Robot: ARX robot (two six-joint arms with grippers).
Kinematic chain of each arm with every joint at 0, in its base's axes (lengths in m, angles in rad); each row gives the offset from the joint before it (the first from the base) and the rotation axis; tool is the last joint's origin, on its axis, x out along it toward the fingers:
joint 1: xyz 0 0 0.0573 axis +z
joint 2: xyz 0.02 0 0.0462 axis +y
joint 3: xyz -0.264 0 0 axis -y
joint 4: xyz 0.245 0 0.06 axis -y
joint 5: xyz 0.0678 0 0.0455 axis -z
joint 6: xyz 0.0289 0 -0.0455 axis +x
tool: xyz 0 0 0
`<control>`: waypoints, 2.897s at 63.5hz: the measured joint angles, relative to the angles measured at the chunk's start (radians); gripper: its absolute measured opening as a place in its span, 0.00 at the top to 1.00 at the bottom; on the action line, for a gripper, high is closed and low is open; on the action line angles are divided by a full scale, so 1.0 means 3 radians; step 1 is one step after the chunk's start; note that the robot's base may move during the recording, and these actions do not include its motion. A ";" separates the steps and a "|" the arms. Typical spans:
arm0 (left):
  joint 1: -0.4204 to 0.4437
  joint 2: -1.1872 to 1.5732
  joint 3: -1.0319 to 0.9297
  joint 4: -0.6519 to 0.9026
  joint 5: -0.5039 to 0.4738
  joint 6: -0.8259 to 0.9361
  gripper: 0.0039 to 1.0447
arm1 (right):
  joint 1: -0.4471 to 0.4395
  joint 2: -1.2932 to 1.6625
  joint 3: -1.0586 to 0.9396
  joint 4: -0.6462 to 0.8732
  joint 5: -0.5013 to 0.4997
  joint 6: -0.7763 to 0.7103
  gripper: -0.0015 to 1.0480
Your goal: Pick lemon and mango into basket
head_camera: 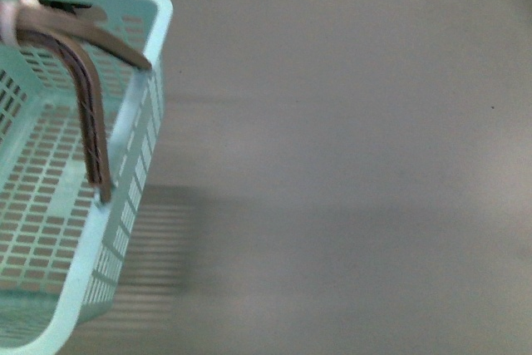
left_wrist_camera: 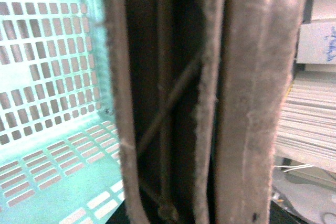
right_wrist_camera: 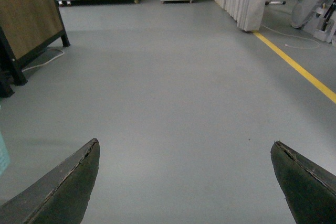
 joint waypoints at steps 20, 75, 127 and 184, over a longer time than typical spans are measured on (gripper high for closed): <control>0.0017 -0.1457 0.0228 -0.1143 0.0139 -0.0411 0.85 | 0.0000 0.0000 0.0001 -0.0001 0.0001 0.0000 0.08; 0.0089 -0.1840 0.0610 -0.1467 0.0365 -0.0423 0.85 | 0.0000 0.0000 0.0001 -0.0001 -0.0006 0.0000 0.08; 0.0089 -0.1841 0.0610 -0.1469 0.0366 -0.0420 0.85 | 0.0000 0.0000 0.0001 0.0000 -0.0003 0.0000 0.08; 0.0089 -0.1841 0.0610 -0.1469 0.0366 -0.0420 0.85 | 0.0000 0.0000 0.0001 0.0000 -0.0001 -0.0001 0.08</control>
